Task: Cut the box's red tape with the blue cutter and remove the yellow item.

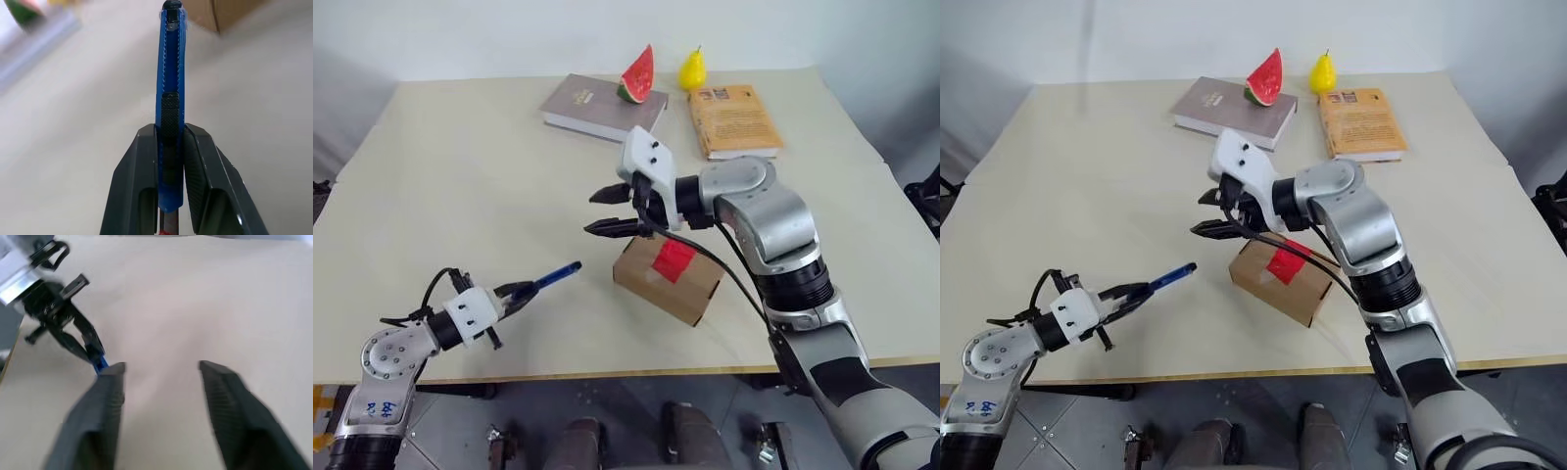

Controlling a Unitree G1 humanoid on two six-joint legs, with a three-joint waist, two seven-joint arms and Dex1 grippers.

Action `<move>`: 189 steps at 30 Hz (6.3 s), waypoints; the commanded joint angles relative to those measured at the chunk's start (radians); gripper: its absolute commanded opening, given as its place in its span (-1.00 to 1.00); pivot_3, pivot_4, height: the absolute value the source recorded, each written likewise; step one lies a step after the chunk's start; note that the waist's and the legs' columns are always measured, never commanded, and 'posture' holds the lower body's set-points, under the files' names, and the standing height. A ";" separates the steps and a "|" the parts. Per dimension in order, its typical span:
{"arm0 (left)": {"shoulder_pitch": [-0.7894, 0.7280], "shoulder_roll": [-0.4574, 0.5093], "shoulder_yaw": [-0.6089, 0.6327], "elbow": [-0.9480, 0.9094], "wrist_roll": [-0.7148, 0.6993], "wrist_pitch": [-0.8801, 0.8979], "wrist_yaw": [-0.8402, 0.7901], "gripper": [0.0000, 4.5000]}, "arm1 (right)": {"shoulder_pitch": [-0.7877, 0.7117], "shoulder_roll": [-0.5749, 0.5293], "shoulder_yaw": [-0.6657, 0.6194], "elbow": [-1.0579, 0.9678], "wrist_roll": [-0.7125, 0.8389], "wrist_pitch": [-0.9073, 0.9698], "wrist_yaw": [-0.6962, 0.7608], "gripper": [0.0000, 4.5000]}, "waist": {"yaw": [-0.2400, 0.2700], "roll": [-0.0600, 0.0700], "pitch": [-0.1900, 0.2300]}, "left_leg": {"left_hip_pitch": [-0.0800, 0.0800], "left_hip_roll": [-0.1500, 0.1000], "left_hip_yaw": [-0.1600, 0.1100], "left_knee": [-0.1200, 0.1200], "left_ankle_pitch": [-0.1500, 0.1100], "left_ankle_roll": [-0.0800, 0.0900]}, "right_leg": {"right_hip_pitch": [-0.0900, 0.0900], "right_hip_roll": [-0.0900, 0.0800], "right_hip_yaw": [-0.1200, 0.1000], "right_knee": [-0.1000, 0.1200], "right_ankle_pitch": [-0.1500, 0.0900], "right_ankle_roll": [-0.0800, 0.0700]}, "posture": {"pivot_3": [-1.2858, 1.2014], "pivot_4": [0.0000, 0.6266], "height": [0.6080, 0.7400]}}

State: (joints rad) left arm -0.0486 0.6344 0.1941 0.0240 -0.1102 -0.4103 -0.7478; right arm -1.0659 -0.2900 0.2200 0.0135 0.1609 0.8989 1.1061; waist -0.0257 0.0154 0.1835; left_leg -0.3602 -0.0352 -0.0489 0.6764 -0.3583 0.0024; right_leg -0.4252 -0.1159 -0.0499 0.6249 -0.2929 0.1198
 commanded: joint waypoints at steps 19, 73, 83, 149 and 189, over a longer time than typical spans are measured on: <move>-0.285 -0.108 -0.102 0.188 0.247 -0.300 0.326 -0.83 | -0.259 0.106 -0.062 0.406 0.192 0.320 -0.166 0.98 | -0.006 -0.001 -0.001 | -0.012 -0.004 0.003 0.006 0.001 0.002 | -0.012 0.001 -0.005 0.004 0.001 0.003 | 0.03 -0.52 1.00; -0.315 -0.078 -0.218 -0.492 -0.529 0.993 0.100 0.63 | 0.059 -0.439 -0.305 -0.226 0.444 0.434 -0.295 -0.93 | 0.021 -0.003 -0.001 | -0.015 -0.006 0.006 0.007 0.002 0.005 | -0.013 0.002 0.001 0.004 0.003 0.004 | 0.03 -0.52 1.00; -0.466 -0.174 -0.374 -0.319 -0.410 1.158 0.169 -0.74 | 0.201 -0.507 -0.276 -0.388 0.448 0.387 -0.340 -0.93 | 0.023 -0.004 0.000 | -0.012 -0.006 0.012 0.009 0.003 0.006 | -0.012 0.002 0.003 0.004 0.003 0.006 | 0.03 -0.52 1.00; -0.635 -0.348 -0.495 -0.196 -0.244 1.568 0.365 -1.00 | 0.202 -0.706 -0.238 -0.516 0.581 0.714 -0.368 -0.93 | 0.054 -0.009 -0.003 | -0.010 -0.008 0.006 0.021 0.002 0.007 | -0.001 0.000 0.004 0.001 0.004 0.007 | 0.03 -0.52 1.00; -0.687 -0.414 -0.534 -0.088 -0.184 1.671 0.432 -1.00 | 0.291 -0.990 -0.269 -0.502 1.040 0.715 -0.568 -0.93 | 0.076 -0.019 -0.012 | 0.004 -0.007 0.004 0.019 0.000 0.010 | 0.017 0.000 0.010 -0.012 0.003 0.005 | 0.03 -0.52 1.00</move>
State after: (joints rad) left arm -0.7818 0.2036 -0.2975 -0.1562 -0.3488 1.1994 -0.3542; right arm -0.7763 -1.2495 -0.0152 -0.4580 1.1655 1.6100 0.4970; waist 0.0508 -0.0035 0.1713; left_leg -0.3562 -0.0417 -0.0449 0.6955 -0.3587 0.0130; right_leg -0.4076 -0.1162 -0.0396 0.6121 -0.2898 0.1252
